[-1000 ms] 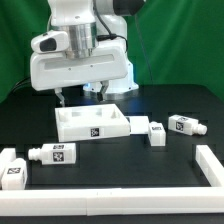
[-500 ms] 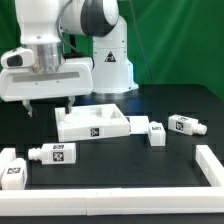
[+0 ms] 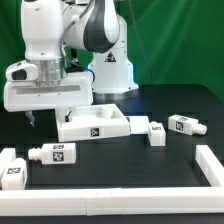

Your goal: Assemble one leg

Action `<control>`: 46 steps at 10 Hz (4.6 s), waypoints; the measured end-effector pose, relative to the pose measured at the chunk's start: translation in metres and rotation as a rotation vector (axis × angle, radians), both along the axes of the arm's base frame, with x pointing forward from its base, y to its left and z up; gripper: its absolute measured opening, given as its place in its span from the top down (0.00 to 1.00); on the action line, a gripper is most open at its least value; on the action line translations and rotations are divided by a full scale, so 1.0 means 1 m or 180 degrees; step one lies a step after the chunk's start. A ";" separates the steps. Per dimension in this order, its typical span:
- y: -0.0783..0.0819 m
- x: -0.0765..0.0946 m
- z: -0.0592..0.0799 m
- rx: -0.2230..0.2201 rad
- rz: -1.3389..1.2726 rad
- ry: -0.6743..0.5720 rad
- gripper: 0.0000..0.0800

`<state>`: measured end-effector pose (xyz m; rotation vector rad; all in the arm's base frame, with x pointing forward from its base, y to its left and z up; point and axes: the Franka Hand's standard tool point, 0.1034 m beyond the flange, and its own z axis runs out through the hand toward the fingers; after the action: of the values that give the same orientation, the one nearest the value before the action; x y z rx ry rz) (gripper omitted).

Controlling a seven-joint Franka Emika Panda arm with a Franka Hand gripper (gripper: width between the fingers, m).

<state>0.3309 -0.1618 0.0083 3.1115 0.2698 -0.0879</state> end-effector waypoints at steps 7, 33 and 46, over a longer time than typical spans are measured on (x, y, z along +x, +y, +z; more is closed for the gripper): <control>0.000 0.000 0.000 0.0002 0.0003 0.0003 0.93; 0.118 0.217 0.049 0.0231 -0.0582 0.0111 0.93; 0.140 0.248 0.002 0.0124 -0.0721 -0.0006 0.93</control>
Offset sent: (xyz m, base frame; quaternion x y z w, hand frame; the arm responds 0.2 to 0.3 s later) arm 0.0000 0.0000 0.0000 0.0000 0.0000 0.0000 1.0000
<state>0.5790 -0.0214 0.0104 3.1674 -0.0830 -0.0833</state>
